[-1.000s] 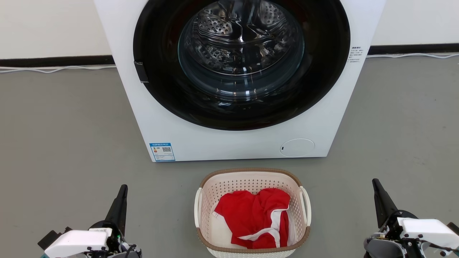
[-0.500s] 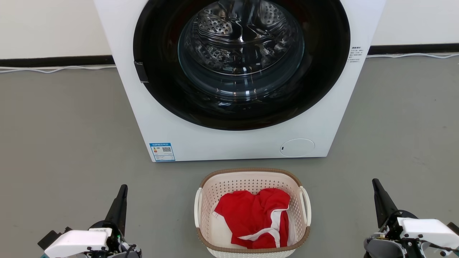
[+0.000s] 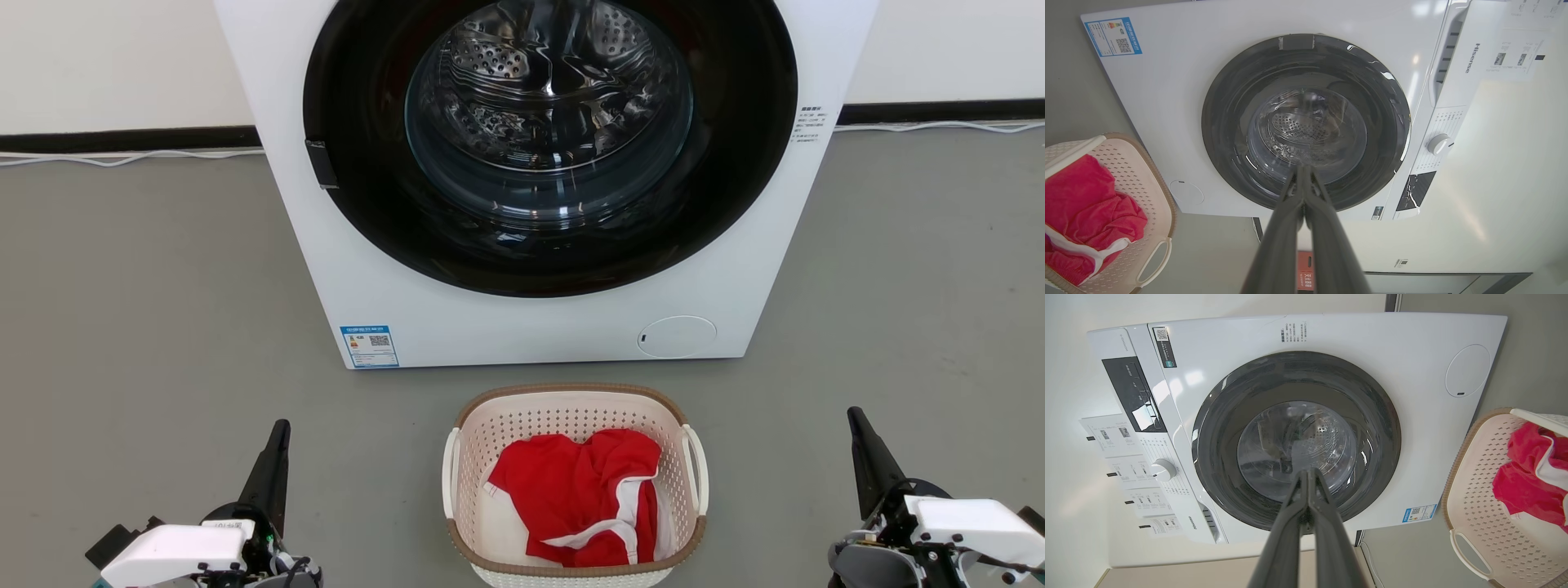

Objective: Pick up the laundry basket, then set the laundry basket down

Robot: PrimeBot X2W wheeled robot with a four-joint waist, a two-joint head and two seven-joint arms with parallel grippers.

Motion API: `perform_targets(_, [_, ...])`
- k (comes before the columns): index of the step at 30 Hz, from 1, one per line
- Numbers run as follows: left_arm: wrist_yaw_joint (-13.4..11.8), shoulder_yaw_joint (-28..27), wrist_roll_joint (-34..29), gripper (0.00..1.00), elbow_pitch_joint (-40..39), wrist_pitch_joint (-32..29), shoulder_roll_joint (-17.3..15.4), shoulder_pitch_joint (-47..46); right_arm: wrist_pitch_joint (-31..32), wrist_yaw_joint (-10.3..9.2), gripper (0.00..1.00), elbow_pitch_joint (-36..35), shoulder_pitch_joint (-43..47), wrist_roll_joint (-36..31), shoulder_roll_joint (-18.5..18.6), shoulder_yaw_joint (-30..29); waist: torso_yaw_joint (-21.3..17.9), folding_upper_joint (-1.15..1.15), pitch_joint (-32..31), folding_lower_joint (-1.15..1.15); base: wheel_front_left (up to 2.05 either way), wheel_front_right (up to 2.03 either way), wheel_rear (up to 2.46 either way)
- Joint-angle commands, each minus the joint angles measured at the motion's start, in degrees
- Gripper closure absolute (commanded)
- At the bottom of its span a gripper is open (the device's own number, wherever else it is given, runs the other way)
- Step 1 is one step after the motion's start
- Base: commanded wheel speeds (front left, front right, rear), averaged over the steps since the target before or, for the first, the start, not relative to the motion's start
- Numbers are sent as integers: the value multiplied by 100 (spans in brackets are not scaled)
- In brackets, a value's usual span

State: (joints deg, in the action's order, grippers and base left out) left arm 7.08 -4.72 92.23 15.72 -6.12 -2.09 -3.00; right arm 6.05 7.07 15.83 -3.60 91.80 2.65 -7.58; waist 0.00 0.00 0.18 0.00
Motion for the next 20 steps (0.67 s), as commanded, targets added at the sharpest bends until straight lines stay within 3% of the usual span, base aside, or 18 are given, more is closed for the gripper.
perform_targets(1, [41, -179, -5, 100, -166, -35, -78, -319, 44, 42, 100, -180, -258, 37, 22, 105, 0, 0, 0, 0, 0, 0, 0])
perform_targets(20, [41, -179, -5, 100, -166, -35, -78, -319, 44, 42, 100, -180, -258, 37, 22, 105, 0, 0, 0, 0, 0, 0, 0])
